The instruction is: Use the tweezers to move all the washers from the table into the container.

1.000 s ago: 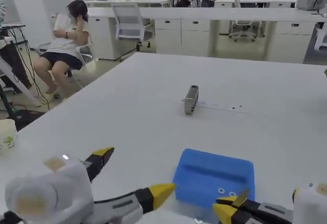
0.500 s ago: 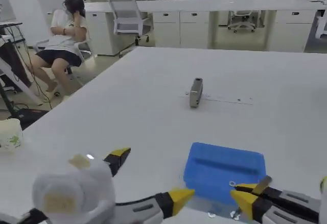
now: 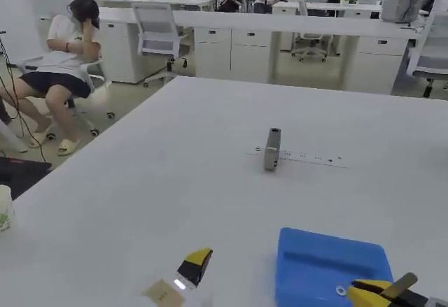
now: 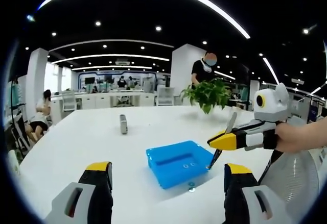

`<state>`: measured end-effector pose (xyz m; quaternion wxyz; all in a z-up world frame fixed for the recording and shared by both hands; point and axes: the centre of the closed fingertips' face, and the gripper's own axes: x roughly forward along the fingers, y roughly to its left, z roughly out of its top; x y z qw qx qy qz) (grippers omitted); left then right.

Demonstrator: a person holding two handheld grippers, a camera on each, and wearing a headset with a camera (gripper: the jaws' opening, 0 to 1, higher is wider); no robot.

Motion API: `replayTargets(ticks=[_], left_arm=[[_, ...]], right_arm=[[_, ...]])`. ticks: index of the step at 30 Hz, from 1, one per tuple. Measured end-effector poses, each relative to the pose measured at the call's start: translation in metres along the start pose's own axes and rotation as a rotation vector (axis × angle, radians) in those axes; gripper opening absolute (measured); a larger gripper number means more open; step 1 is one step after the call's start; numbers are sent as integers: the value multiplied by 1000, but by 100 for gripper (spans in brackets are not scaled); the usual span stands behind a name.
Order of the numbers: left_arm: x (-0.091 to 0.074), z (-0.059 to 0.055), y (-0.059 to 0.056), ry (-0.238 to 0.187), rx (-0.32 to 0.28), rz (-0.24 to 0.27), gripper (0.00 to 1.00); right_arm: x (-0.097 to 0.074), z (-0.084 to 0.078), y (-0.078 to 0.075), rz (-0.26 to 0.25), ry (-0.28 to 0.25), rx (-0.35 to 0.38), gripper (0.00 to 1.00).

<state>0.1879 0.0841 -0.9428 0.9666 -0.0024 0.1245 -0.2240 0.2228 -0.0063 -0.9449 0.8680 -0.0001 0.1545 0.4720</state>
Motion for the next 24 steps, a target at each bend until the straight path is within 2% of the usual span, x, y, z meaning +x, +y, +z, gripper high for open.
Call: replayTargets(ticks=[3,5,7,9,13,17,20,24], left_arm=[[-3,4,2,-26,1,12,92],[-2,5,5,-26,-3,27,91],[-3,3,8,-18,-9,38,91],[-1,0,7,-7,-13,32,91],[-1,1,6,-6,-2,30,91],[0,-3,5,11,-9,21,90],[1,-4,3,21,2,15,90],[0,-2,2,12,8,13,90]], right_arm=[[1,10,-5,15,-17,-7,3],[2,16,-8,25,-35,-43,3],[4,18,-14,8,-34,-14,3],[8,22,-16,17,-55,13,3],[18,20,-17,50,-28,-26,3],[25,26,-27,52,-41,3,3],[31,28,-31,53,-35,-2,3],[36,29,-39,58,-26,13,3]])
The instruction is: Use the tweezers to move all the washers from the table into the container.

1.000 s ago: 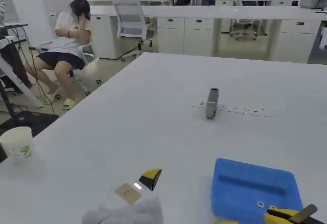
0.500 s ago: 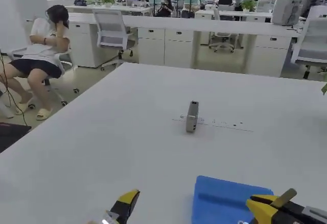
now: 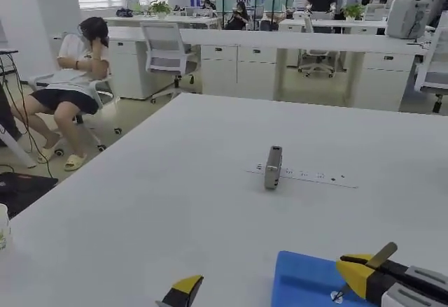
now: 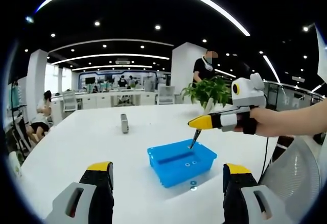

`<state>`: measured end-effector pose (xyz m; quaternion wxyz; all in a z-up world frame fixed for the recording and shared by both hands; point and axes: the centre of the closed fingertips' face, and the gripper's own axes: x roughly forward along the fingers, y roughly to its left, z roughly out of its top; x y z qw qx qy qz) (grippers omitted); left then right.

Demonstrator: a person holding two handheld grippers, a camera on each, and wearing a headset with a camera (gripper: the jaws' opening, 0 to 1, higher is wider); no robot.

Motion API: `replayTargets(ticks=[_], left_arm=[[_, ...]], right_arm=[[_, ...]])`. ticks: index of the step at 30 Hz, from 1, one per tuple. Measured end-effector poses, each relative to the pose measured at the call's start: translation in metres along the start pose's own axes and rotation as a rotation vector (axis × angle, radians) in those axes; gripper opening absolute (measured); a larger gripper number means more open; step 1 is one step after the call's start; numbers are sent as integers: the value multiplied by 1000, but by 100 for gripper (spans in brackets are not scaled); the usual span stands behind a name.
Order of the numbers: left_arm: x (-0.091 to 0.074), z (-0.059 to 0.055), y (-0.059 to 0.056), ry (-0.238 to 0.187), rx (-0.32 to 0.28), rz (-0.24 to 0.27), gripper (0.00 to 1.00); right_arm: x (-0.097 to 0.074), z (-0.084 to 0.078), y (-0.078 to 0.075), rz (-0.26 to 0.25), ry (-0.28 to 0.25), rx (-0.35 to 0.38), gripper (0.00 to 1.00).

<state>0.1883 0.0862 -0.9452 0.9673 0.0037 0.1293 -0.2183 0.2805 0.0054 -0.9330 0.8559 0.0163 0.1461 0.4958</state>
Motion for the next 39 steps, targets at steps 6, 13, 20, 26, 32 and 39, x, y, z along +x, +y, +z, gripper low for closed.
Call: replayTargets(ticks=[6,13,20,26,32,39], left_arm=[[-3,2,7,-19,-35,20,89],[-2,4,3,-29,-40,-1,89],[-2,5,-1,-32,-41,-20,89],[-2,3,0,-25,-41,-17,88],[-1,2,0,-16,-37,-16,87],[-1,0,-1,-6,-33,-18,87]], right_arm=[[9,-8,-14,3,44,7,3],[19,-17,-25,-3,85,0,3],[26,-25,-29,-2,116,-7,3],[29,-38,-34,1,154,-18,3],[33,-47,-40,5,174,-36,3],[39,-57,-43,0,198,-46,3]])
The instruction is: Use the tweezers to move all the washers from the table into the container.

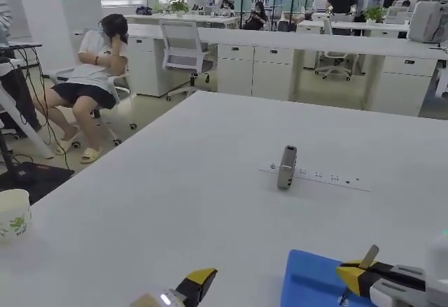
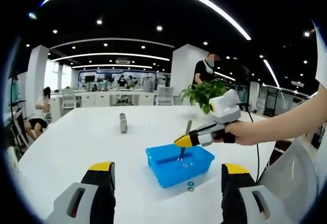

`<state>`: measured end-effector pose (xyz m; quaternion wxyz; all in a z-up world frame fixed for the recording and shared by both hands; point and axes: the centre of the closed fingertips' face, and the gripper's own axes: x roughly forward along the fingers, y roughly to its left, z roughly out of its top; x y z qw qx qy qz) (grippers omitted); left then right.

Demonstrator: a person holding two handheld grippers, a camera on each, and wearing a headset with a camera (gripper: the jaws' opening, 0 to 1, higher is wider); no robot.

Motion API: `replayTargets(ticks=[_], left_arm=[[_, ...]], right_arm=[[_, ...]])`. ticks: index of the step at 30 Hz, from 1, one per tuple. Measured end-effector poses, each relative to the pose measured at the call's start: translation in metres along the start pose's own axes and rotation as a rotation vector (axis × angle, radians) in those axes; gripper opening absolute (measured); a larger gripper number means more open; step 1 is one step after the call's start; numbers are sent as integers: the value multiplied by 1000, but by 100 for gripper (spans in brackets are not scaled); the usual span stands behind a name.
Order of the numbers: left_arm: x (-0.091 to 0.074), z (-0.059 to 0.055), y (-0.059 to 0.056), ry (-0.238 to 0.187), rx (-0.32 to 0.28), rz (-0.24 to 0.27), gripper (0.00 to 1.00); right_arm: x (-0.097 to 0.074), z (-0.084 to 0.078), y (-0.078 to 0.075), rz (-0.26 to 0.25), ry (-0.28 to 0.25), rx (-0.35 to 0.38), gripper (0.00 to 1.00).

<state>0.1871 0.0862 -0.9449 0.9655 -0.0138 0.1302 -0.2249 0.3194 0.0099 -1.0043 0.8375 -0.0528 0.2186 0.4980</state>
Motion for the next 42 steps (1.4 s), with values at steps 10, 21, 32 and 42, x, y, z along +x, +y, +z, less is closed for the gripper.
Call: replayTargets(ticks=[10,21,32,42], left_arm=[[0,-3,1,15,5,4,86],[1,-4,1,24,9,2,85],[1,-5,0,29,14,2,85],[1,-6,-1,37,16,-7,85]], right_arm=[[6,-10,3,7,24,-7,3],[7,-21,4,2,29,-9,3],[7,-21,5,-4,29,-9,4],[1,-7,7,-5,-25,-2,4]])
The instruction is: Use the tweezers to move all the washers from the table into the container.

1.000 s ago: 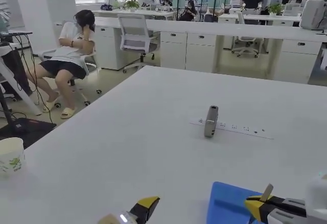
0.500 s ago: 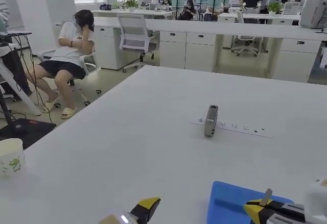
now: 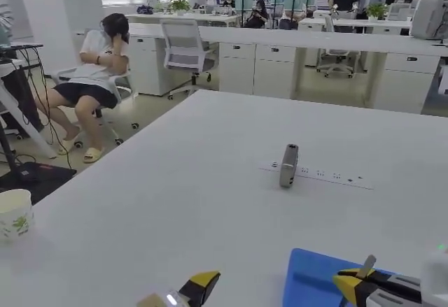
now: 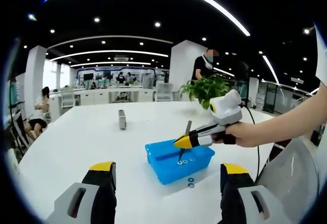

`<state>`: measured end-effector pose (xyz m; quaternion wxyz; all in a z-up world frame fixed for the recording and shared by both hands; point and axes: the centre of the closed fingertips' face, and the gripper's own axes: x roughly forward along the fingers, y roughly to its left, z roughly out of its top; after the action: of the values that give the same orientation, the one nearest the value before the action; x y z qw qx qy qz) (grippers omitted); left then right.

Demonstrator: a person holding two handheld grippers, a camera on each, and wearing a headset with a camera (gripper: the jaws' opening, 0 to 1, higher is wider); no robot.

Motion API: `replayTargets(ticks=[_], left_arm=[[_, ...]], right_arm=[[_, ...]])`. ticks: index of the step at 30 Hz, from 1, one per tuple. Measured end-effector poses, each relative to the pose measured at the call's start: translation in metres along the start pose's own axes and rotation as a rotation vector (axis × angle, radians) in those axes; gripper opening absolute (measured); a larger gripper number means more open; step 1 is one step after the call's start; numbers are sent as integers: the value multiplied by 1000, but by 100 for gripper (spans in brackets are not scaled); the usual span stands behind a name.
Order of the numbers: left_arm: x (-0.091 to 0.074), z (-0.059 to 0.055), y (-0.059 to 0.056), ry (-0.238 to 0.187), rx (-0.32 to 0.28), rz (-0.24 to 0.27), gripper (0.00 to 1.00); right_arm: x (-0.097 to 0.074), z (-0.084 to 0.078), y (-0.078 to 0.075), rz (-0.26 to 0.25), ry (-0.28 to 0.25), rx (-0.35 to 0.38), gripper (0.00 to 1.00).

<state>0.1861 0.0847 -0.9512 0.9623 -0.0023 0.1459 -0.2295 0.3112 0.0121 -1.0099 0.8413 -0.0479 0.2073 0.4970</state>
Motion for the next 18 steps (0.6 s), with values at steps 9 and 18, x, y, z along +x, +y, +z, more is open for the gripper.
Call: replayTargets(ticks=[9,18], left_arm=[[1,-1,-2,8,3,-8,85],[1,-2,-3,16,10,-16,85]], right_arm=[[-10,7,6,-2,-28,0,4],[-27,20,17,1,-84,-5,4]])
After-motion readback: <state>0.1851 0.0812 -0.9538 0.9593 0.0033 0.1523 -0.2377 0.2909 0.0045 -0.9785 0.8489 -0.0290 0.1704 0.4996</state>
